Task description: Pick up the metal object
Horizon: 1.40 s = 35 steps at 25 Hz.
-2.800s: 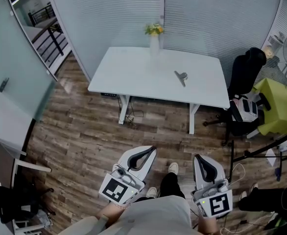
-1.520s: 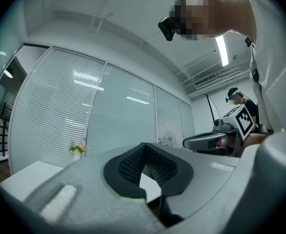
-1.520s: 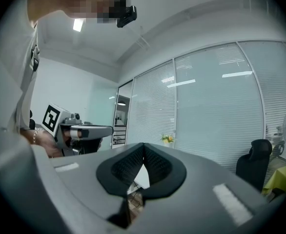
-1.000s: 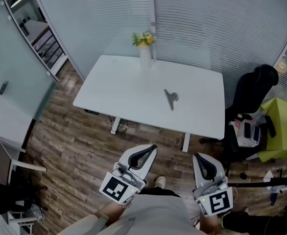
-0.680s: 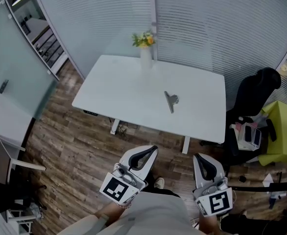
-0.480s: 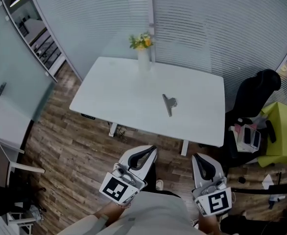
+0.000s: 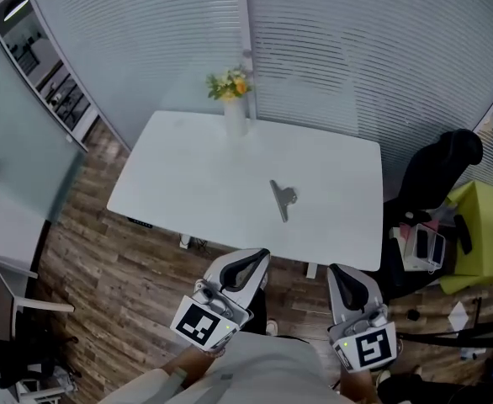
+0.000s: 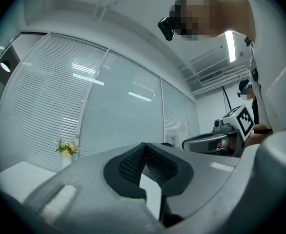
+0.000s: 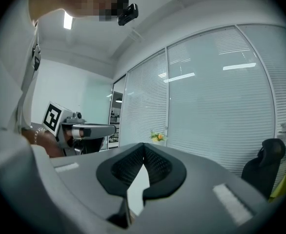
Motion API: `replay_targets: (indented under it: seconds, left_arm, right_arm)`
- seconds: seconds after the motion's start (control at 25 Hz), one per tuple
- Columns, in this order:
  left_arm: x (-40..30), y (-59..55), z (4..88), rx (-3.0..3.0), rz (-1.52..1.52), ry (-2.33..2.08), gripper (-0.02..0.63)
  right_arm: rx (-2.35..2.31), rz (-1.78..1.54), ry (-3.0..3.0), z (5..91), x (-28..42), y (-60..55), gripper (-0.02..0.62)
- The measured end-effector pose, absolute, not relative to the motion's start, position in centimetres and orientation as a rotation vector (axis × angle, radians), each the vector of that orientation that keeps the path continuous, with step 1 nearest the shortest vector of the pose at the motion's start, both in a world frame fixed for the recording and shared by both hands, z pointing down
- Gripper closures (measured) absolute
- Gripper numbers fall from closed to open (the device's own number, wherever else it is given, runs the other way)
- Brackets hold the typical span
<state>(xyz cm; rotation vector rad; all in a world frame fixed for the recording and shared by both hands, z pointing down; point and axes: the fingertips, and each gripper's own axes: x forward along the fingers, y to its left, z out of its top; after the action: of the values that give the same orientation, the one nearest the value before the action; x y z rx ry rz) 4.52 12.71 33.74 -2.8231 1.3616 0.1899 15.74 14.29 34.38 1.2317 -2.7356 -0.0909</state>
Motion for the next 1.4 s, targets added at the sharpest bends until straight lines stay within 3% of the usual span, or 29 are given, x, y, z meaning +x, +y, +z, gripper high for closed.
replay_targets:
  seconds: [1.4]
  left_arm:
    - [-2.8, -12.9, 34.8, -2.941, 0.213, 1.200, 0.604]
  right_arm:
    - [1.336, -0.120, -2.642, 34.0, 7.1, -10.5, 0.591]
